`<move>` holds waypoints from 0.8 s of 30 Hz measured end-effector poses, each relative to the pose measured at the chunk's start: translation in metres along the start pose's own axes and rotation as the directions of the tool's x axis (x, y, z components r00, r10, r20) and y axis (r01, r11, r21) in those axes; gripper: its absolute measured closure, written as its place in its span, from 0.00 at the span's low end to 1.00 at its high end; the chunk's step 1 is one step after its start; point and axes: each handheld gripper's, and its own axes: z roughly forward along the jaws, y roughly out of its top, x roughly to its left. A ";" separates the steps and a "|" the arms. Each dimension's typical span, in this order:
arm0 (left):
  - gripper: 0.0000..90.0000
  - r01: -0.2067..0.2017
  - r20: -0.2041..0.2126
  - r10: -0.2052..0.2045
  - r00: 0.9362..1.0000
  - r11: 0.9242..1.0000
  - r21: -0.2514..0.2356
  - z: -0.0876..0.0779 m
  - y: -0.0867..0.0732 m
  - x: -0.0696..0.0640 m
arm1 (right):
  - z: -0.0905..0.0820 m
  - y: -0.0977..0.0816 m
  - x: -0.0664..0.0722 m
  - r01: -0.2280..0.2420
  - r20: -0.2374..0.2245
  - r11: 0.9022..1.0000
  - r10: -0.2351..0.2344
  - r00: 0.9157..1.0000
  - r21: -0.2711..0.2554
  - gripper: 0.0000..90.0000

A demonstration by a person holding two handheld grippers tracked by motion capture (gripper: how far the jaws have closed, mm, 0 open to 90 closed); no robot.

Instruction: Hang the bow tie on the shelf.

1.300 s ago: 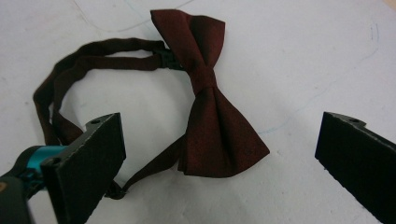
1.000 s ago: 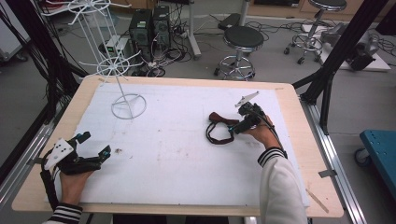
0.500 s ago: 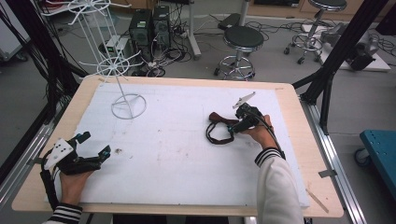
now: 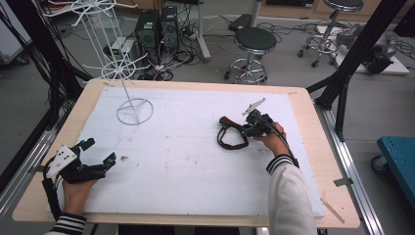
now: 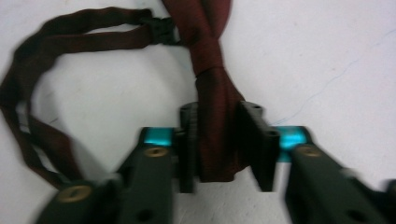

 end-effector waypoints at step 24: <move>0.02 0.013 0.011 -0.013 1.000 1.000 -0.010 -0.001 0.001 0.003 | -0.013 0.006 0.005 -0.008 -0.049 0.996 0.003 0.999 -0.093 0.91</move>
